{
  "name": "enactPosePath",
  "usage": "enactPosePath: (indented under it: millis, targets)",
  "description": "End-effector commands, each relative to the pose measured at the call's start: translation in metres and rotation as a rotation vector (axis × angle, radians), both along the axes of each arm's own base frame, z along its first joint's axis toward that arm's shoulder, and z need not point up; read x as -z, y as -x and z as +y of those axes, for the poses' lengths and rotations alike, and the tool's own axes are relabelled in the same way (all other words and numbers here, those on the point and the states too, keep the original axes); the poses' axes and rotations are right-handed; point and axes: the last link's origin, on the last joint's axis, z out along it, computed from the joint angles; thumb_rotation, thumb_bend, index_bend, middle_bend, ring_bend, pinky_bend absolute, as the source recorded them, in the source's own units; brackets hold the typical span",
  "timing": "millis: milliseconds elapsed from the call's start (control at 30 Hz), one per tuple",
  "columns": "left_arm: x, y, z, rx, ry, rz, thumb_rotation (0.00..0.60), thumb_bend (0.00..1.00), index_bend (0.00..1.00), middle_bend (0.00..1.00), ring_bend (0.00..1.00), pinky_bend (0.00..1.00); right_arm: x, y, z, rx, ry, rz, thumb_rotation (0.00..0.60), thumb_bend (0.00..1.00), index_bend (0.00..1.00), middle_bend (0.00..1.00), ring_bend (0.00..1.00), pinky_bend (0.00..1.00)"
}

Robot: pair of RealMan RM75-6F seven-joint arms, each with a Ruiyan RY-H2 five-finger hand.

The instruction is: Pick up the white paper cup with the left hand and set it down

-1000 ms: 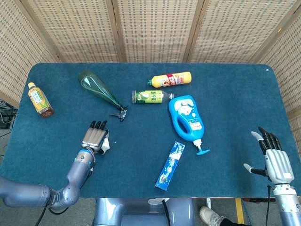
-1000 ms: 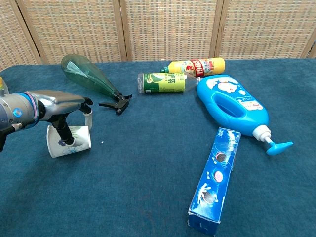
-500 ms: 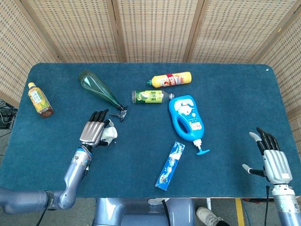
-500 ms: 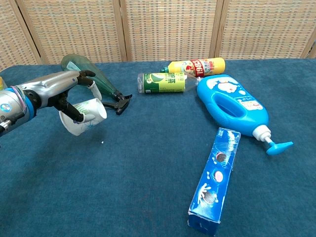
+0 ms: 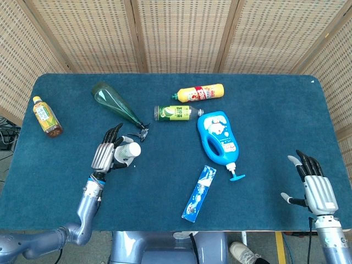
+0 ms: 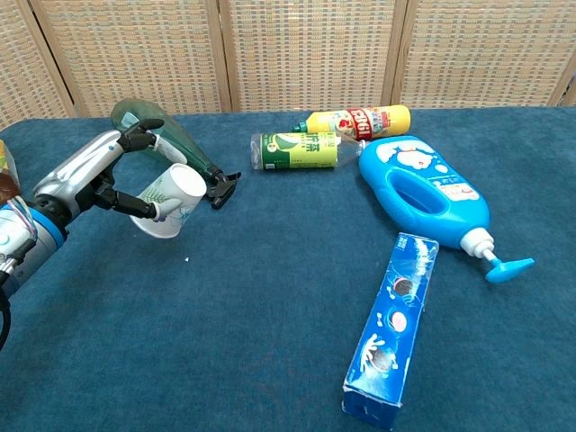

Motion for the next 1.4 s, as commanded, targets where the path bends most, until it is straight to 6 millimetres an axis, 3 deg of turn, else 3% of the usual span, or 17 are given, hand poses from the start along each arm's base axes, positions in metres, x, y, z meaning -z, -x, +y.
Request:
enactPosePath:
  millis: [33,667,800,967,1100,1267,1400]
  targets:
    - [0.005,0.004,-0.003,-0.009,0.025,-0.034,0.600,0.27,0.42,0.00,0.00,0.00,0.000,0.000,0.000,0.000,0.000,0.000,0.600,0.10,0.00,0.00,0.00,0.00]
    - [0.003,0.036,-0.008,-0.042,0.070,0.021,0.600,0.26,0.40,0.00,0.00,0.00,0.001,0.000,-0.001,0.000,-0.001,0.004,0.600,0.10,0.00,0.00,0.00,0.00]
    - [-0.004,0.046,-0.011,-0.039,0.068,0.056,0.594,0.25,0.32,0.00,0.00,0.00,0.001,0.000,-0.001,0.002,-0.001,0.004,0.600,0.10,0.00,0.00,0.00,0.00]
    - [-0.015,0.056,-0.016,-0.037,0.077,0.105,0.516,0.24,0.12,0.00,0.00,0.00,0.001,0.000,-0.001,-0.001,0.000,0.005,0.600,0.10,0.00,0.00,0.00,0.00]
    - [-0.027,0.060,-0.021,-0.031,0.064,0.112,0.514,0.24,0.00,0.00,0.00,0.00,0.001,0.000,0.000,0.000,0.001,0.006,0.600,0.10,0.00,0.00,0.00,0.00]
    - [-0.051,0.064,-0.025,-0.008,0.003,0.131,0.514,0.24,0.00,0.00,0.00,0.00,0.001,0.000,-0.001,-0.003,0.001,0.013,0.600,0.10,0.00,0.00,0.00,0.00]
    - [-0.082,0.069,-0.033,0.009,-0.080,0.237,0.511,0.27,0.00,0.00,0.00,0.00,0.001,0.001,-0.001,-0.006,0.001,0.030,0.600,0.10,0.00,0.00,0.00,0.00]
